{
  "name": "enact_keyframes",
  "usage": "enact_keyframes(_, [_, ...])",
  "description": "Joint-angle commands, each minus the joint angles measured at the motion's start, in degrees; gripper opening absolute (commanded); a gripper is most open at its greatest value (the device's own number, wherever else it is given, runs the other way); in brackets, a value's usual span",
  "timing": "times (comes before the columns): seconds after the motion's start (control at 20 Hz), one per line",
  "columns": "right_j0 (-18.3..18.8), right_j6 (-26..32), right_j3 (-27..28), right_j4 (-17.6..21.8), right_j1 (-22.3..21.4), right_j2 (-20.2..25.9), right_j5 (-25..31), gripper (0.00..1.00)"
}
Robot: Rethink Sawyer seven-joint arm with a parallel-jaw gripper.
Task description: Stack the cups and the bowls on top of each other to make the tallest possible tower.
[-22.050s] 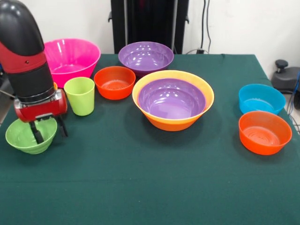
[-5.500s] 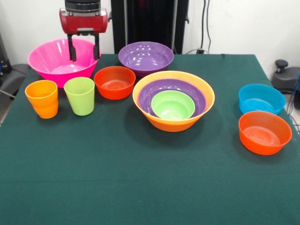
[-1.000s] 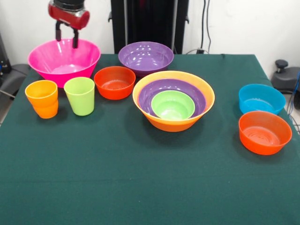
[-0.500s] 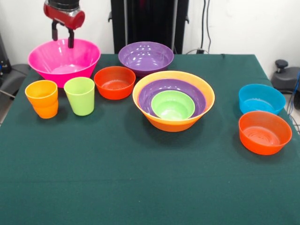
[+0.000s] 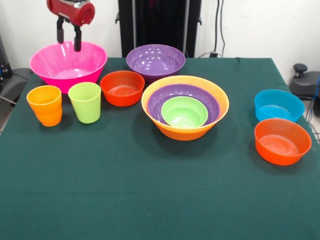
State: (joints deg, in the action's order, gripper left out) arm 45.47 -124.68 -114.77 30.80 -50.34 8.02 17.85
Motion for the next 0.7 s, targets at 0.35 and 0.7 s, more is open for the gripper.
enact_keyframes(0.35, [-1.5,-2.6,0.5,-1.1,9.1,4.5,-5.2,1.00])
enact_keyframes(0.7, [-2.6,-4.1,-1.3,1.1,12.0,1.8,-11.5,1.00])
